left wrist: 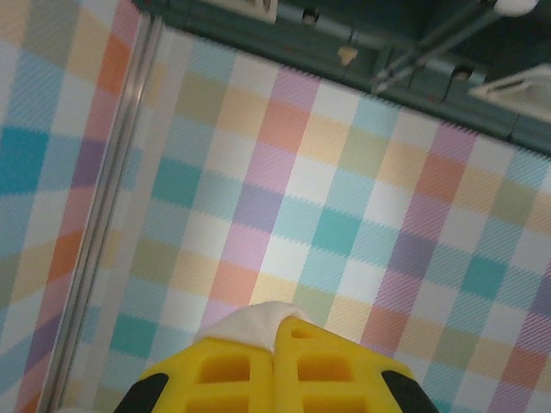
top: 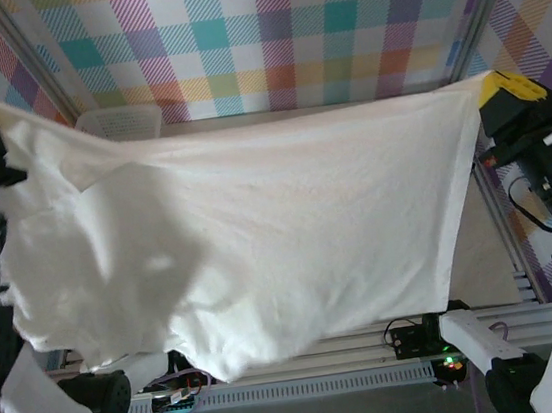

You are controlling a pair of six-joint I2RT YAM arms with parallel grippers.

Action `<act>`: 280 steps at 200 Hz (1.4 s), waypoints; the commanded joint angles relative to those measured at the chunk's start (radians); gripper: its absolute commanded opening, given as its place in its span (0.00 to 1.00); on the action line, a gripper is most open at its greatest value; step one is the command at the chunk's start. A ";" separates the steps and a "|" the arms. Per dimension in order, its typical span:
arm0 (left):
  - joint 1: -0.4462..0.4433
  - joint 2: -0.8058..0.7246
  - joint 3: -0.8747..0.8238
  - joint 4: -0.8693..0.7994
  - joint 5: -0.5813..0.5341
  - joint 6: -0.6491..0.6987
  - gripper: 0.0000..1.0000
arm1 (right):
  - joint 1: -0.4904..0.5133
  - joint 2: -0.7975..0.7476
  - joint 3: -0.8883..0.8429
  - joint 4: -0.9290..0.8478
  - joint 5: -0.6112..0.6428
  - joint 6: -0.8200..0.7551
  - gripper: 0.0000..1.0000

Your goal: Fold the inside-out t-shirt

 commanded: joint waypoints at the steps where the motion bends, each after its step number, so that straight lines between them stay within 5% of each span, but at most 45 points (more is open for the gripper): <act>1: 0.016 0.083 -0.122 0.079 -0.011 0.003 0.00 | -0.003 0.075 -0.077 0.057 0.002 -0.021 0.00; 47: 0.016 0.274 -0.426 0.309 -0.022 -0.006 0.00 | -0.002 0.274 -0.292 0.264 0.010 -0.010 0.00; 76: 0.017 0.620 -0.409 0.396 0.008 -0.012 0.00 | 0.013 0.591 -0.324 0.442 0.024 0.008 0.00; 92: 0.017 0.891 -0.216 0.354 0.046 -0.024 0.05 | 0.019 0.846 -0.224 0.497 0.024 0.033 0.00; 113: 0.015 1.298 0.296 0.181 0.117 -0.050 0.14 | 0.027 1.223 0.096 0.414 0.006 0.063 0.09; 126: 0.015 1.515 0.639 0.101 0.156 -0.072 0.29 | 0.036 1.433 0.365 0.275 0.031 0.057 0.21; 136: 0.014 1.571 0.727 0.111 0.174 -0.094 0.45 | 0.039 1.563 0.565 0.158 0.041 0.045 0.25; 152: 0.012 1.503 0.577 0.171 0.222 -0.106 0.57 | 0.045 1.677 0.783 0.000 0.069 0.018 0.37; 167: 0.007 1.362 0.340 0.243 0.263 -0.124 0.67 | 0.065 1.637 0.741 -0.064 0.114 -0.033 0.40; 203: -0.034 1.032 -0.088 0.255 0.317 -0.193 0.72 | 0.111 1.190 -0.008 0.108 0.141 -0.065 0.44; 225: -0.080 0.773 -0.497 0.333 0.333 -0.299 0.72 | 0.112 0.925 -0.434 0.161 0.109 0.013 0.46; 246: -0.140 0.523 -0.922 0.500 0.318 -0.384 0.72 | 0.109 0.740 -0.722 0.126 0.142 0.075 0.49; 280: -0.190 0.260 -1.341 0.497 0.332 -0.414 0.72 | 0.031 0.536 -1.028 0.094 0.154 0.143 0.49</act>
